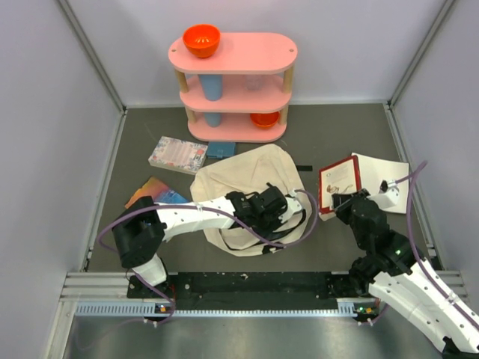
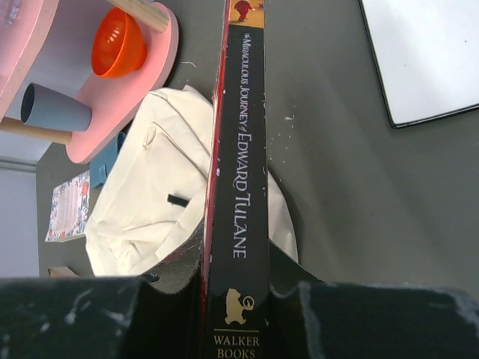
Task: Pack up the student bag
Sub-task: Place the book in the student bag.
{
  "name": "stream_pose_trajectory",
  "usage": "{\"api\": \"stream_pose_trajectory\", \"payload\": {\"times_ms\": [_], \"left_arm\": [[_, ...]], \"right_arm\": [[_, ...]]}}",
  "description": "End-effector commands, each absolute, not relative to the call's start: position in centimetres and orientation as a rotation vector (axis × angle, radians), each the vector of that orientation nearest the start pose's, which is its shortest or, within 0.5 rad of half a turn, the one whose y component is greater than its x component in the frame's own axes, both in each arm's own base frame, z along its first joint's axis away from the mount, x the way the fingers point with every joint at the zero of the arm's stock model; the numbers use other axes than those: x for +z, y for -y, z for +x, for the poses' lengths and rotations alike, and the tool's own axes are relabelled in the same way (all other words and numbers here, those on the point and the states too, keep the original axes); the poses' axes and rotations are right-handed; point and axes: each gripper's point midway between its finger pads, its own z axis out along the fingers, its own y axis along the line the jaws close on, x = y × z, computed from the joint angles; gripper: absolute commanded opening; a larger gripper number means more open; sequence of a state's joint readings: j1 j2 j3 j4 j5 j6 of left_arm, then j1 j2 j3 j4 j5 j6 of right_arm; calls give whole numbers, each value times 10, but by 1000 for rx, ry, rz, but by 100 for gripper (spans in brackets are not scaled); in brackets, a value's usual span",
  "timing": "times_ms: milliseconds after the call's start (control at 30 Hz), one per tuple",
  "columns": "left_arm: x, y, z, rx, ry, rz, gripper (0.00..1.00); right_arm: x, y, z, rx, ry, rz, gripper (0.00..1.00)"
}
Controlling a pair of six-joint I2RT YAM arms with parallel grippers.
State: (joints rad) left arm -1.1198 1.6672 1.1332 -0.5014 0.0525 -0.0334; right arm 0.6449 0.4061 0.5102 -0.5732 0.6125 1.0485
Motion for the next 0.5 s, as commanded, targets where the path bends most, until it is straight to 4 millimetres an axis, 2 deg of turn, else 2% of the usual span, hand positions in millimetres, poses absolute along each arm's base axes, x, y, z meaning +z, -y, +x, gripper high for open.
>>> {"api": "stream_pose_trajectory", "payload": {"times_ms": [0,133,167,233,267,367,467], "left_arm": [[100,355,177,-479,-2219,1292,0],[116,351,195,-498,-2217,1179,0],[121,347,207,-498,-2222,1126,0],[139,344,219,-550,-2208,1041,0],[150,341,234,-573,-2196,974,0],[181,335,256,-651,-2150,857,0],[200,336,268,-688,-2113,818,0]], "right_arm": [[193,-72,222,520,-1758,790,1],[198,-70,221,518,-1750,784,1],[202,-70,220,526,-1744,780,1],[205,-69,218,525,-1747,771,0],[212,-69,216,540,-1740,764,0],[219,-76,210,568,-1780,680,0],[226,-90,203,642,-1818,598,0]]}}
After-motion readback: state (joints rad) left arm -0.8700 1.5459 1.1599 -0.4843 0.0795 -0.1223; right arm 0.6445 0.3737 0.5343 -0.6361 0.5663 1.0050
